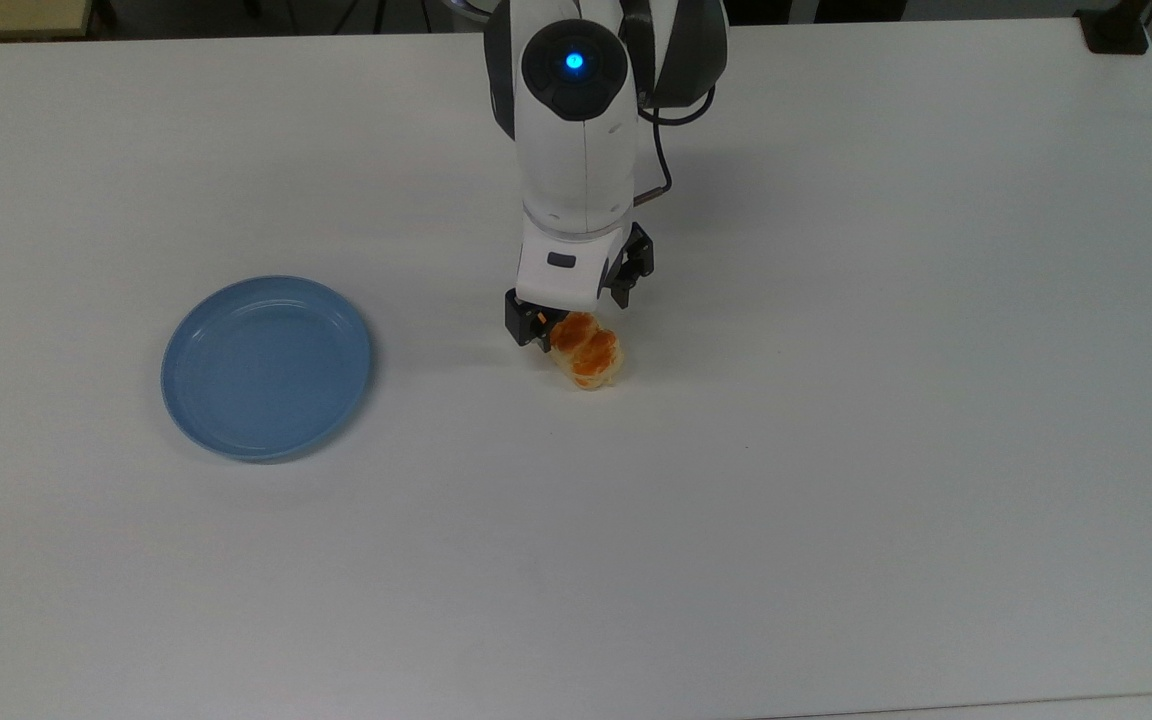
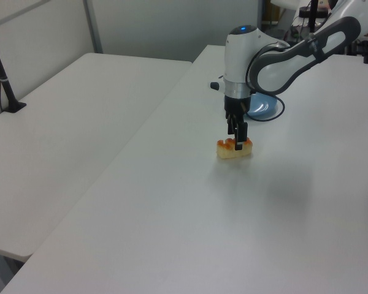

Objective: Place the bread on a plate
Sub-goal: 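Close the gripper on the bread roll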

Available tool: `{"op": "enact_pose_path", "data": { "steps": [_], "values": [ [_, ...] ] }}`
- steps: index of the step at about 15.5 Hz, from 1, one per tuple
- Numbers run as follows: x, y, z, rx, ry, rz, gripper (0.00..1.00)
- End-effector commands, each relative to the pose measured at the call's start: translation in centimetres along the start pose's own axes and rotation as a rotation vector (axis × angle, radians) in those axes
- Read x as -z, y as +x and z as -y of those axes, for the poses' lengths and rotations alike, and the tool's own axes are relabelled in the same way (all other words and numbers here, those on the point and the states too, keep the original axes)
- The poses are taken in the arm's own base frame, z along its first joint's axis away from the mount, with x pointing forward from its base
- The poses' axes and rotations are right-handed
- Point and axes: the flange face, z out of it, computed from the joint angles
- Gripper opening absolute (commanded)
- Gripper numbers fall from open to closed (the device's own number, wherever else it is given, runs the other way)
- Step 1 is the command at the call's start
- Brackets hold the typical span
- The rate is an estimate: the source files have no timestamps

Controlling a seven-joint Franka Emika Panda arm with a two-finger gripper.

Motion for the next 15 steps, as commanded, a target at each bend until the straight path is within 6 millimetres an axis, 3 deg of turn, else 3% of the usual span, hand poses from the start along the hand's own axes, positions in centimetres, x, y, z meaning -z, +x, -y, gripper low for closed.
{"op": "enact_pose_path", "data": {
  "steps": [1,4,7,9,12,15],
  "values": [
    [-0.2,-0.5,-0.7,-0.018,-0.028,-0.009,0.96],
    [-1.4,-0.7,-0.1,-0.014,-0.047,0.023,0.86],
    [-2.4,-0.7,0.0,-0.024,-0.096,0.054,0.84],
    [-2.9,-0.7,0.1,-0.02,-0.097,0.062,0.62],
    [-1.7,-0.2,0.7,-0.054,-0.102,0.044,0.48],
    [-0.2,0.1,0.9,-0.095,-0.108,0.026,0.47]
  ]
}}
